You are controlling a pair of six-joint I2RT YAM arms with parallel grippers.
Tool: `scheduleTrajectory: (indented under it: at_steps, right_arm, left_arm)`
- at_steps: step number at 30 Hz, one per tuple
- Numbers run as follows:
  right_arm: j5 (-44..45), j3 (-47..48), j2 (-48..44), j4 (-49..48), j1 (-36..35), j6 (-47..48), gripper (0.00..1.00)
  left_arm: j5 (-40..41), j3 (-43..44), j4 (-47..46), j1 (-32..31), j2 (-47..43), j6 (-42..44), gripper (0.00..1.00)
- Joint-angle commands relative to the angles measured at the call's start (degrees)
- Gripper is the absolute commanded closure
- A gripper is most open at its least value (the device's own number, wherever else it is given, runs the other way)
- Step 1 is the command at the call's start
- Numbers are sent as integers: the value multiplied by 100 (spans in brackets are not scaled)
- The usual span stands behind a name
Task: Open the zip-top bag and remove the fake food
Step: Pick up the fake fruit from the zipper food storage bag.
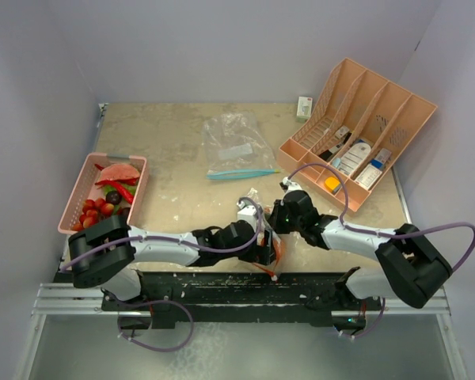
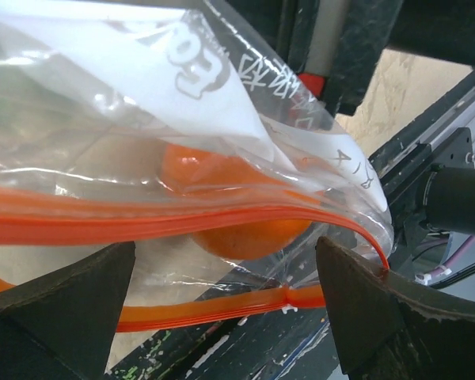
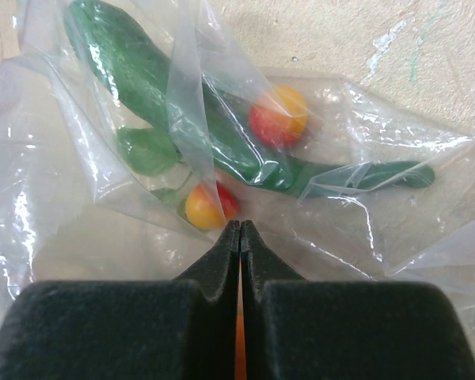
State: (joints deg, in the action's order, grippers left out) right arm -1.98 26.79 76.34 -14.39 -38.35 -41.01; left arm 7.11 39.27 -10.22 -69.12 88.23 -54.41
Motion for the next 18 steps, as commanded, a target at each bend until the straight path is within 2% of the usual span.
scheduleTrajectory:
  at_steps: [1,6,10,18]
  right_arm:
    - [173,193,-168,70,-32,93,100]
    - [78,187,-187,109,-31,98,100]
    - [46,127,-283,160,-27,110,100]
    - [91,49,-347,170,-32,81,100]
  left_arm:
    - [130,239,-297,-14,-177,82,0]
    - [384,435,-120,-5,-98,305,1]
    - [289,827,-92,-5,201,495,1]
    - [98,1327,97,-5,751,608,10]
